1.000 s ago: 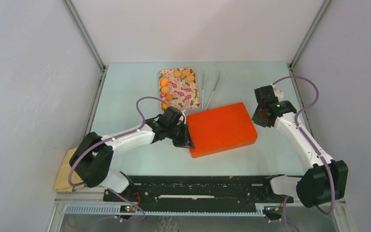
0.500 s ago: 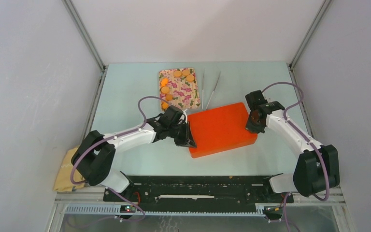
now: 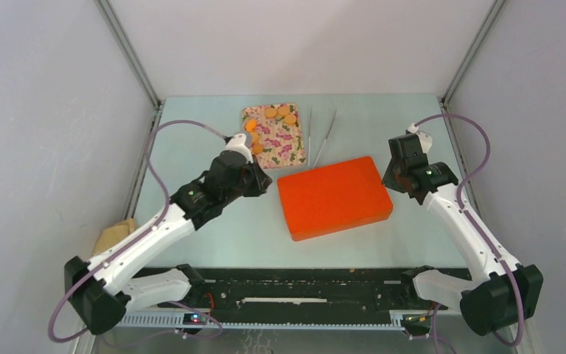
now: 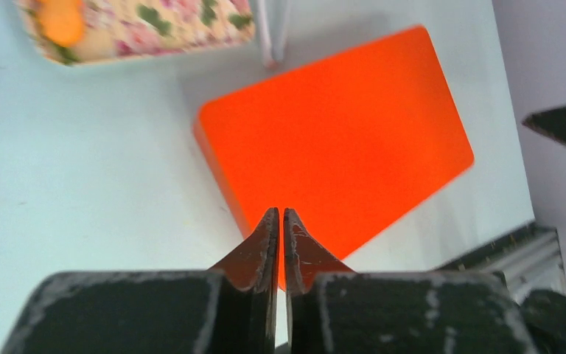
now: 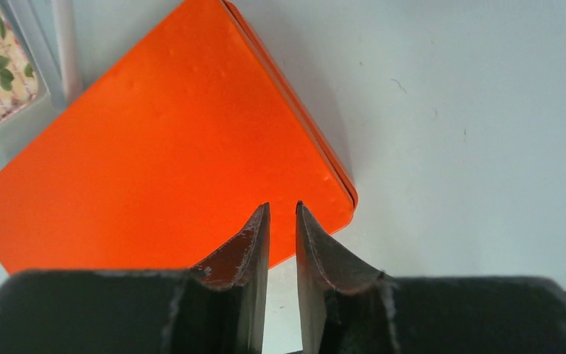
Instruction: Pack the cookies
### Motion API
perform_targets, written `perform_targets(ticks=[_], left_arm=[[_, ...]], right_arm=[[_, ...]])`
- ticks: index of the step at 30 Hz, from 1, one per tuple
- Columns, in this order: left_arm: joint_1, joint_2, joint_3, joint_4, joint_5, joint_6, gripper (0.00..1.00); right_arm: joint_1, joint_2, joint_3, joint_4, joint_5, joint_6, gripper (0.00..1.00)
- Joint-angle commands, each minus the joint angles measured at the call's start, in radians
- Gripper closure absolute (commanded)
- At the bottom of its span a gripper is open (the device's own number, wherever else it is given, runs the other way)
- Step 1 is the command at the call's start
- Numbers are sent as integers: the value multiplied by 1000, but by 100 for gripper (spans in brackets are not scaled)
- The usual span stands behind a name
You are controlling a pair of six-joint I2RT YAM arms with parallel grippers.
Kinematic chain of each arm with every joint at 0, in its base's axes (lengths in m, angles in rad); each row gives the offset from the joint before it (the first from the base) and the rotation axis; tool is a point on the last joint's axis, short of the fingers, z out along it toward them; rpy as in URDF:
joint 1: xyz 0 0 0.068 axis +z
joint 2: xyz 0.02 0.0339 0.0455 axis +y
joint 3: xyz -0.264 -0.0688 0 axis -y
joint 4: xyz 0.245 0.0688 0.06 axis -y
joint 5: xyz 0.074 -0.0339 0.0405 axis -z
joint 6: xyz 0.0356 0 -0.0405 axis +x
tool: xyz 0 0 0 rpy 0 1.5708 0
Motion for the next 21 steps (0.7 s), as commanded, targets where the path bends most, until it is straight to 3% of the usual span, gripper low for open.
perform_targets(ticks=[1,6,21], left_arm=[[-4,-102,1,-38,-284,47,90],[-2,-148,-16,-51,-360,48,87],[0,-142,-17,-58,-365,46,87]], right_arm=[[13,-35,31,55,23,-28,73],[14,-34,31,60,35,-45,73],[30,-39,31,29,93,-55,72]])
